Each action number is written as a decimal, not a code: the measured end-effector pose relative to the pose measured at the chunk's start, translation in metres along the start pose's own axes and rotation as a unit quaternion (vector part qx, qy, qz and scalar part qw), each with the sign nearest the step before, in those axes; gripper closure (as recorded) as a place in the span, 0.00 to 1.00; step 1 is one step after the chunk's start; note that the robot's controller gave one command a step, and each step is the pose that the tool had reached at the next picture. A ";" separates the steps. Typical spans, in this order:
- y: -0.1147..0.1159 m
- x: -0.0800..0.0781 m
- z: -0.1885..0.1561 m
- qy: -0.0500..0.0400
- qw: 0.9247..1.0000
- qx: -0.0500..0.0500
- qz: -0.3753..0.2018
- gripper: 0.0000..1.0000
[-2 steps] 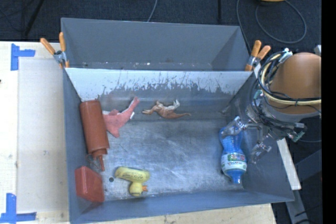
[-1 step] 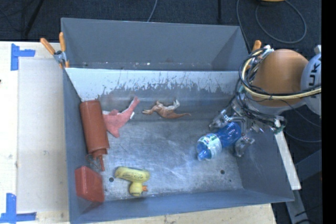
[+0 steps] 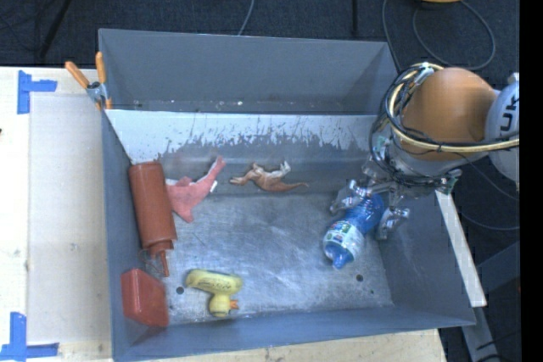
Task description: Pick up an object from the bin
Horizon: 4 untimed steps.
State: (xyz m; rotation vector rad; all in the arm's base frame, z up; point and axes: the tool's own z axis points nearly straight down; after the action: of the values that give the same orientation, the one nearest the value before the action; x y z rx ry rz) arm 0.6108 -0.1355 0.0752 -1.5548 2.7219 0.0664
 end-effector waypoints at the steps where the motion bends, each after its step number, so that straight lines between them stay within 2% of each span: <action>1: 0.000 0.000 0.000 0.000 1.000 0.000 0.000 1.00; 2: 0.004 0.001 -0.001 -0.002 1.000 0.006 -0.002 1.00; 3: 0.008 0.003 -0.006 0.000 1.000 0.010 -0.005 1.00; 4: 0.008 0.006 -0.025 0.009 1.000 0.010 -0.005 1.00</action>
Offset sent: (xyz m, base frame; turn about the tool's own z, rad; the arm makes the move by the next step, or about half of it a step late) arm 0.0000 0.0000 0.0499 -0.0005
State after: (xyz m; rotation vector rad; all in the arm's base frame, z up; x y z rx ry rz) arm 0.6017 -0.1375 0.0998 -1.5723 2.7183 0.0241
